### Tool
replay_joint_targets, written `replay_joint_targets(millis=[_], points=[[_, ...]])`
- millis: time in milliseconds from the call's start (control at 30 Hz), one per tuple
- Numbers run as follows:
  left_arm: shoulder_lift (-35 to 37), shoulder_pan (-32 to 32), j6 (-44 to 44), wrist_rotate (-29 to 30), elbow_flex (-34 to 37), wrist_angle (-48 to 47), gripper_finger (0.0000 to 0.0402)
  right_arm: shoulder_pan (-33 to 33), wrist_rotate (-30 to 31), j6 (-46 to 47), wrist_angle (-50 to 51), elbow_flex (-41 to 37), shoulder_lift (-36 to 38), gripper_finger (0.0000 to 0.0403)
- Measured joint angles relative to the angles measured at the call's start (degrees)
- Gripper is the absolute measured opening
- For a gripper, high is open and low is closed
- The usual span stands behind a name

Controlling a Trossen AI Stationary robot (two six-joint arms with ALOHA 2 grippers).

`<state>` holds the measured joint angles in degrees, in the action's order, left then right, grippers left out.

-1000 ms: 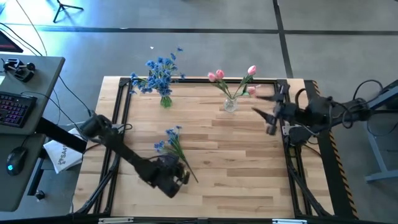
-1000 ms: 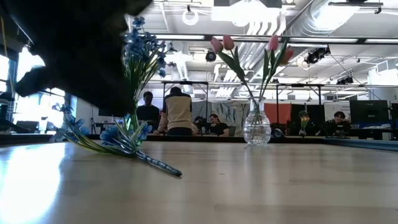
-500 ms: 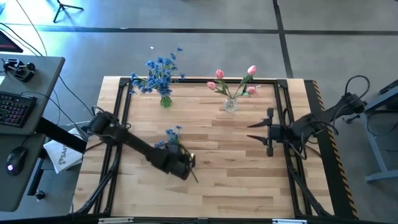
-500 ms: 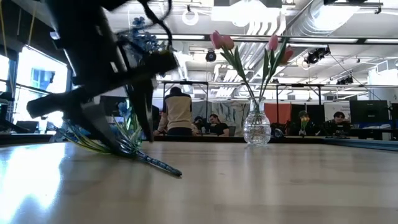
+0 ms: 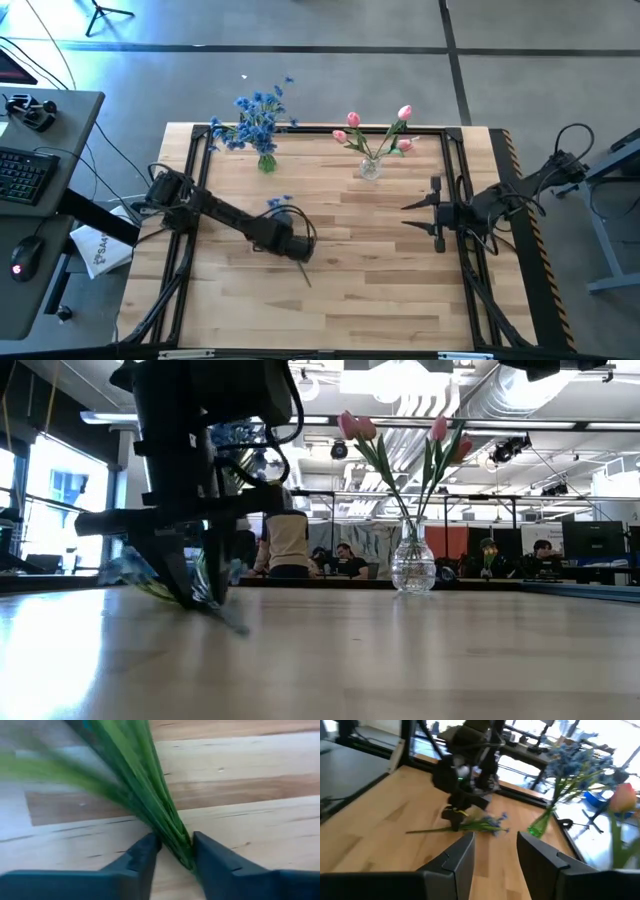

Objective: Sort flowers into vase by color
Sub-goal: Put the blue flowers into the green vase

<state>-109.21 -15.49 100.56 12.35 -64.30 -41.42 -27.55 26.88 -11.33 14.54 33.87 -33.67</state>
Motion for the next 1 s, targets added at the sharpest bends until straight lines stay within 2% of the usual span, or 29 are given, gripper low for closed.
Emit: replay_joint_targets(millis=[167, 233, 300, 367, 433, 533, 633, 700, 800, 867, 933, 1000], points=[[0.0, 0.5, -5.2, -2.2, 0.5, -0.7, 0.0020, 0.0, -4.8, 3.7, 3.1, 0.0, -0.7, 0.0142], [1.0, -0.1, -6.2, -1.1, 0.6, -0.8, 0.0011, 0.0, -5.1, 5.3, 4.9, 0.0, -0.9, 0.0142], [2.6, -1.6, -6.3, 2.4, 0.9, -1.0, 0.0010, 0.0, -5.1, 7.0, 6.7, 0.0, -1.5, 0.0142], [5.1, -4.1, -6.2, 10.3, 1.5, -3.4, 0.0005, 0.0, -5.3, 8.2, 7.4, -0.3, -2.0, 0.0142], [8.6, -7.5, -6.4, 22.6, 1.0, -1.6, 0.0004, 0.0, -5.3, 8.0, 4.4, -2.7, -2.0, 0.0142], [11.8, -13.1, -11.2, 41.1, 1.3, -2.3, 0.0002, 0.0, -5.4, 6.6, -6.0, -9.7, -2.0, 0.0142], [12.0, -17.6, -21.2, 57.7, 1.3, -1.6, 0.0002, 0.0, -6.1, 5.6, -18.3, -16.7, -2.4, 0.0142], [12.0, -18.5, -27.5, 63.4, 1.1, -1.4, 0.0002, 0.0, -6.1, 5.3, -24.0, -20.3, -2.4, 0.0142], [11.7, -16.5, -33.0, 67.9, 1.2, -1.4, 0.0003, 0.4, -6.0, 5.3, -28.9, -22.8, -2.3, 0.0142], [11.9, -14.4, -33.1, 76.4, 1.2, -2.6, 0.0002, 0.8, -6.0, 5.1, -29.1, -23.2, -2.3, 0.0142], [12.5, -11.8, -33.1, 77.7, 1.0, -8.3, 0.0001, 1.3, -5.9, 5.0, -29.0, -23.2, -2.3, 0.0142], [13.9, -9.0, -27.1, 77.7, 3.1, -15.3, 0.0001, 1.7, -5.9, 5.1, -29.0, -23.1, -2.3, 0.0142]])
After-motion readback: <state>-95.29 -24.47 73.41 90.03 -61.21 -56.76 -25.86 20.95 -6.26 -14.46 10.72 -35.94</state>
